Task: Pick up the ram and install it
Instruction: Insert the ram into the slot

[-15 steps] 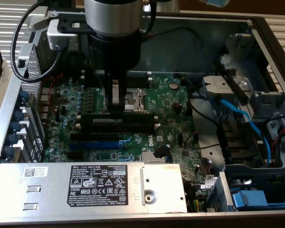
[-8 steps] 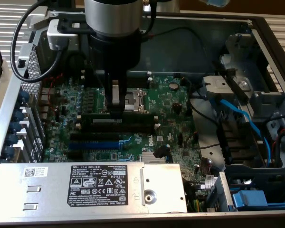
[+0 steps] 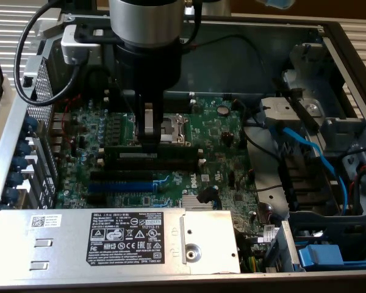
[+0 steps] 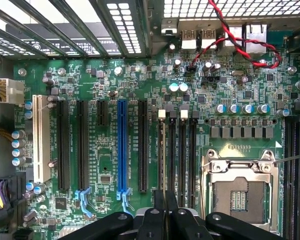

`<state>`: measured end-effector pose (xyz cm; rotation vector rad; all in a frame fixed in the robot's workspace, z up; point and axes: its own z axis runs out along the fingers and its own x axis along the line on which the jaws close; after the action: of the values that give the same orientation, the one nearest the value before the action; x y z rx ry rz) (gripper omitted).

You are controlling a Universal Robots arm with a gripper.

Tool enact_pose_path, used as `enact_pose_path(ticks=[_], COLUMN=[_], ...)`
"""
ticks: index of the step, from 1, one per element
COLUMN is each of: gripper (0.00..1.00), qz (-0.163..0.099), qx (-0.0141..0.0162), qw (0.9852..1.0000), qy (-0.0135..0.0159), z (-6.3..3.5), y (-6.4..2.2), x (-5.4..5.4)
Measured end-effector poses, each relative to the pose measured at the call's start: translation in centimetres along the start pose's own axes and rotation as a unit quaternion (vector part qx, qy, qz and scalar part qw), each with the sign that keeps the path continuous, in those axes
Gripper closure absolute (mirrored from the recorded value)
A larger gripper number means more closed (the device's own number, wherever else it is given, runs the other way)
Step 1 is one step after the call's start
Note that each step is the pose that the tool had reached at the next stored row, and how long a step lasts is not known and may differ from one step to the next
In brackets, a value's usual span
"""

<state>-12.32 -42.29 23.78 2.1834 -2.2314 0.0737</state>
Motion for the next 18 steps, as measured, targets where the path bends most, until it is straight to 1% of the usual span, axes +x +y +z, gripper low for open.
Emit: enact_pose_path(ticks=[18], gripper=[0.88], qz=[0.003], qx=[-0.0001], qw=[1.0], qy=[0.0], z=[0.15], y=[-0.06], x=[0.04])
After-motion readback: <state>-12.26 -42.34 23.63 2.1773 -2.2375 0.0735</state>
